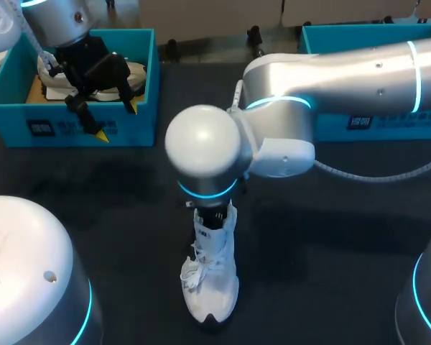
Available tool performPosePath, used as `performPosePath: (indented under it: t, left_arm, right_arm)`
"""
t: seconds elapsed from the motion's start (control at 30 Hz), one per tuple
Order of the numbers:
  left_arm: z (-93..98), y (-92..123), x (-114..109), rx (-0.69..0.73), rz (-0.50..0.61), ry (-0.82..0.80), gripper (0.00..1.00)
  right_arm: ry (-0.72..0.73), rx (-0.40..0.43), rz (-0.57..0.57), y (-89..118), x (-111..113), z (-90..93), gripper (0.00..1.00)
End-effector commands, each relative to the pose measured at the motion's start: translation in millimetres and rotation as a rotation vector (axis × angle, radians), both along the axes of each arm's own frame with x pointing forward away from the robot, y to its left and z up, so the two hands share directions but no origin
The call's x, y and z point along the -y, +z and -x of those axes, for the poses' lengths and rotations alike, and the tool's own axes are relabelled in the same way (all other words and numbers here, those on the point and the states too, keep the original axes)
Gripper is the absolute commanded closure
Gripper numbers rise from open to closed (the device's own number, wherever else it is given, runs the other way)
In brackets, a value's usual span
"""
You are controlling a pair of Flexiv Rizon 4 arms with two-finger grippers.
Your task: Take the shoe out of the shoebox, open the shoe tongue, remove and reinsert the insole, then place the shoe into the shoebox
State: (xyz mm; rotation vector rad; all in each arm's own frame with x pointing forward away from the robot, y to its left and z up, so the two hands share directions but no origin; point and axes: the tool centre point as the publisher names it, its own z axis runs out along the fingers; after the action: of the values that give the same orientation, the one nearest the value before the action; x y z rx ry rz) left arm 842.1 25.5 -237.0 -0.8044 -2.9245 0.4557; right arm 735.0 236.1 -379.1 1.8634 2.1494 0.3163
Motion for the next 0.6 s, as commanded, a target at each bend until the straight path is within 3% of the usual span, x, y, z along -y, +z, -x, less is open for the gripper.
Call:
performPosePath:
  t: [0.03, 0.23, 0.6]
  left_arm:
    - [0.5, 0, 0, 0.001, -0.002, 0.0, 0.0]
    - [0.5, 0, 0, 0.001, -0.002, 0.0, 0.0]
    - [0.5, 0, 0, 0.001, -0.002, 0.0, 0.0]
  right_arm:
    - [-0.237, -0.03, -0.142, -26, 6, -5.5, 1.0]
    - [-0.253, -0.066, -0.175, -41, 2, 6.3, 1.0]
    - [-0.282, -0.116, -0.152, -41, -19, 43.6, 1.0]
